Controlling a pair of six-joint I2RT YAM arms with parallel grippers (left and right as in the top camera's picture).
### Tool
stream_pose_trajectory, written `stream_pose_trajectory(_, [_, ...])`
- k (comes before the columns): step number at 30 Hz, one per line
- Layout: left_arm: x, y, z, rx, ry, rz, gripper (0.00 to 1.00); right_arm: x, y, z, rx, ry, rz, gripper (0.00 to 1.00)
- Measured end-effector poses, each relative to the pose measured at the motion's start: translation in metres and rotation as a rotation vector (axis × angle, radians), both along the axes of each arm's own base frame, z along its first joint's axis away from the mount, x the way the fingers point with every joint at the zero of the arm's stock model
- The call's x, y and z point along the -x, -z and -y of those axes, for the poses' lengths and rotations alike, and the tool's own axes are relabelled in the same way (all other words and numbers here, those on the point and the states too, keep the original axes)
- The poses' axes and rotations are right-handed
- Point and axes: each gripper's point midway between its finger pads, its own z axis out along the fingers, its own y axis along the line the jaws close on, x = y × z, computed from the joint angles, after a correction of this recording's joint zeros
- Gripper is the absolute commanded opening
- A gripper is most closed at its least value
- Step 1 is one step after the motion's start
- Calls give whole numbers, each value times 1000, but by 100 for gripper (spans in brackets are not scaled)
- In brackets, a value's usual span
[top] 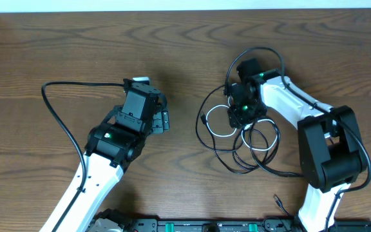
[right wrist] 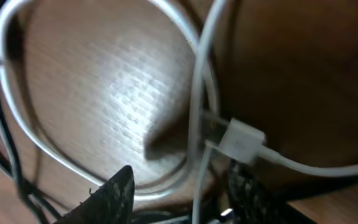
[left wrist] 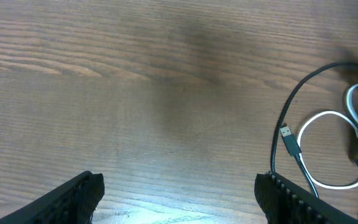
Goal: Untangle cables
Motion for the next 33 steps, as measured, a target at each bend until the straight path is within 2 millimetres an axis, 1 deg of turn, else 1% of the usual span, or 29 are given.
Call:
stream_pose_trajectory(1, [0,0,0,0,0,0,83,-1,0,0,1,-1,9,33])
stream_pose_trajectory(3, [0,0,0,0,0,0,84,-1,1,1,4,4,15,22])
stream_pose_trajectory(5, [0,0,0,0,0,0,83,-3,3,2,6,17,25,14])
stream_pose_trajectory(6, [0,0,0,0,0,0,83,-3,3,2,7,22,28,12])
stream_pose_trajectory(8, [0,0,0,0,0,0,83,-3,4,2,7,26,28,2])
stream_pose_trajectory(17, [0,0,0,0,0,0,84,-5,4,0,-4,97,25,1])
stream_pose_trajectory(18, [0,0,0,0,0,0,83,-5,4,1,-4,110,22,1])
stream_pose_trajectory(21, [0,0,0,0,0,0,83,-5,-2,7,13,142,-6,1])
stream_pose_trajectory(23, [0,0,0,0,0,0,83,-12,-13,12,17,165,-4,1])
stream_pose_trajectory(24, [0,0,0,0,0,0,83,-29,-32,15,3,188,41,1])
stream_pose_trajectory(26, [0,0,0,0,0,0,83,-49,-64,18,-22,212,110,1])
stream_pose_trajectory(27, [0,0,0,0,0,0,83,-59,-83,19,-38,222,153,1])
stream_pose_trajectory(28, [0,0,0,0,0,0,83,-71,-111,20,-63,234,221,1])
stream_pose_trajectory(29, [0,0,0,0,0,0,83,-80,-134,21,-84,241,278,1])
stream_pose_trajectory(30, [0,0,0,0,0,0,83,-88,-161,22,-108,249,343,1])
stream_pose_trajectory(31, [0,0,0,0,0,0,83,-93,-184,23,-129,256,398,1])
stream_pose_trajectory(32, [0,0,0,0,0,0,83,-97,-216,25,-156,263,472,1])
stream_pose_trajectory(33, [0,0,0,0,0,0,83,-99,-236,28,-173,268,521,1])
